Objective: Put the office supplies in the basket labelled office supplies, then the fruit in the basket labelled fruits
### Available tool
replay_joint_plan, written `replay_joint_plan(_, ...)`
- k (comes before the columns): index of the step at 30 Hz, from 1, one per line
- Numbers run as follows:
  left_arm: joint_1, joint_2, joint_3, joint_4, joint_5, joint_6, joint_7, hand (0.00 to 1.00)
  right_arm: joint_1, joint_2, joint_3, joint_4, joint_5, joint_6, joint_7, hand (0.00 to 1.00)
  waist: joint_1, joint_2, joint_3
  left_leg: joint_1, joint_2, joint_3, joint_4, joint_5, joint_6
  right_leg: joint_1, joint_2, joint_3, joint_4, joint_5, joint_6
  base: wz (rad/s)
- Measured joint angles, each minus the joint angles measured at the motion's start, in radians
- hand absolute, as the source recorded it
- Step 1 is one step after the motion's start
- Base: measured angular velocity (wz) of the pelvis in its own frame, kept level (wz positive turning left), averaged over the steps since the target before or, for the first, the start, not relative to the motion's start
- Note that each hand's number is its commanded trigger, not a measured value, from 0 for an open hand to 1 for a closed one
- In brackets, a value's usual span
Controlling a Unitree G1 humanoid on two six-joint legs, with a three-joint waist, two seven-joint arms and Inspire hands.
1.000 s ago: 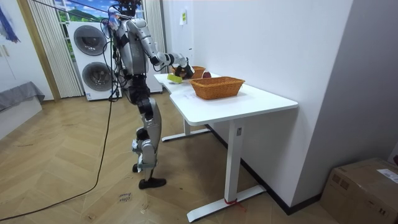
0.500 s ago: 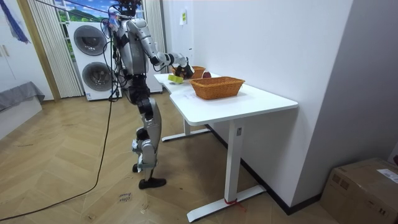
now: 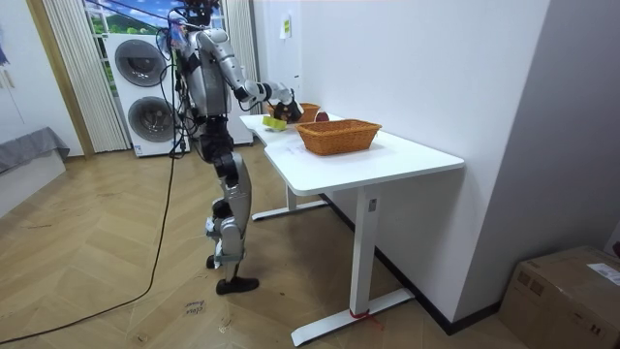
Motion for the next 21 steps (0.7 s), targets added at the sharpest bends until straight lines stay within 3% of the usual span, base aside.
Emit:
replay_joint_plan(8,0.003,-0.007,0.032,0.001,0.009,0.004,0.002,0.0,0.006,-0.044,-0.066,-0.001,-0.015,0.002,0.0,1.0,-0.003,-0.002,-0.0007,0.004,0.0,0.004,0.002,0.0,0.001,0.001,0.0,0.004,0.001,0.0,0.0,0.0)
replay_joint_plan(14,0.016,-0.004,0.034,0.006,-0.024,0.001,0.008,0.0,0.036,-0.047,-0.158,-0.067,-0.009,0.0,-0.017,1.0,-0.053,0.002,0.0007,0.007,0.0,0.011,0.001,0.001,0.001,0.004,0.0,0.011,0.001,0.001,0.001,-0.01)
replay_joint_plan(16,0.02,-0.006,0.04,0.006,-0.024,0.001,0.007,0.0,0.049,-0.068,-0.167,-0.113,-0.009,-0.001,-0.022,1.0,-0.063,0.005,0.0004,0.009,0.0,0.015,-0.001,0.001,0.001,0.004,0.0,0.013,0.001,0.001,0.001,-0.05)
replay_joint_plan(21,0.035,-0.013,0.049,0.005,-0.025,-0.004,0.016,0.0,0.092,-0.083,-0.232,-0.191,0.0,-0.003,-0.022,1.0,-0.084,0.014,-0.006,0.017,0.002,0.027,-0.005,0.001,0.001,0.003,0.002,0.025,0.003,0.001,0.001,-0.08)
